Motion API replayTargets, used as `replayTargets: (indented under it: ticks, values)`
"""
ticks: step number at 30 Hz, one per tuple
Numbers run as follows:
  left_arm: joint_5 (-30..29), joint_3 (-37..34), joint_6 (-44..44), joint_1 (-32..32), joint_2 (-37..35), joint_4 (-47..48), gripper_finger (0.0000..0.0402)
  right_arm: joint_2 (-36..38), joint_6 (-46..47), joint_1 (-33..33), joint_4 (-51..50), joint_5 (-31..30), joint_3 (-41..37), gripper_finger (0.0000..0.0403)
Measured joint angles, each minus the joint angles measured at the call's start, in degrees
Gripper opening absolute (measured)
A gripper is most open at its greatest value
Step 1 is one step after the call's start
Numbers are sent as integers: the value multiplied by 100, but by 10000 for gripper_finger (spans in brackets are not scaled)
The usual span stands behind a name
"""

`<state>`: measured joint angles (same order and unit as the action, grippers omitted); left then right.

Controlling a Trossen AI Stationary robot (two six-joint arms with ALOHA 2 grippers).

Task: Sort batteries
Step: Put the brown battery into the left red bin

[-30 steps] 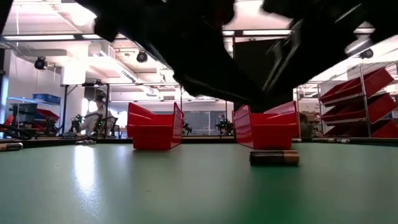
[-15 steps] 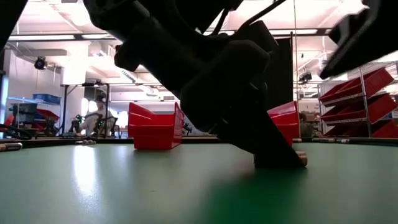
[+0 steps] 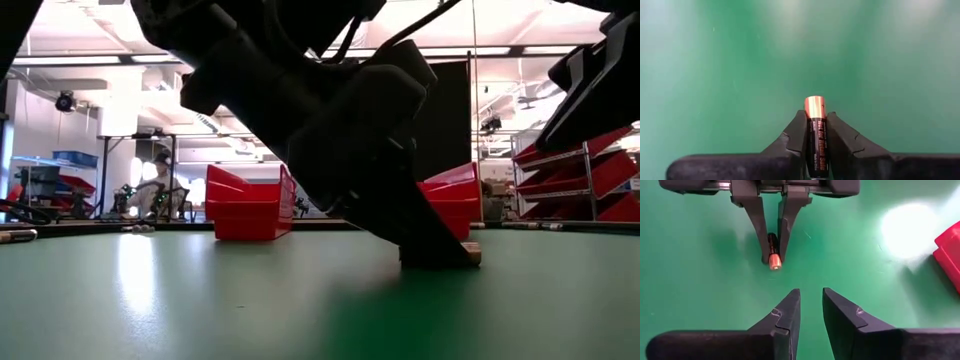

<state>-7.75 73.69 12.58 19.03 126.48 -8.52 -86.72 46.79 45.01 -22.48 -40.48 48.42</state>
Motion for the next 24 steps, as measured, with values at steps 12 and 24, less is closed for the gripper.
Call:
replayTargets:
  ticks: [12, 24]
  values:
    - [-84, -48, -355, -139, -1789, 1930, 29, 2, 163, 0, 0, 37, -32, 96]
    - [-933, -52, -1060, -1381, -3894, 4948, 29, -235, 692, -27, 43, -311, -451, 76]
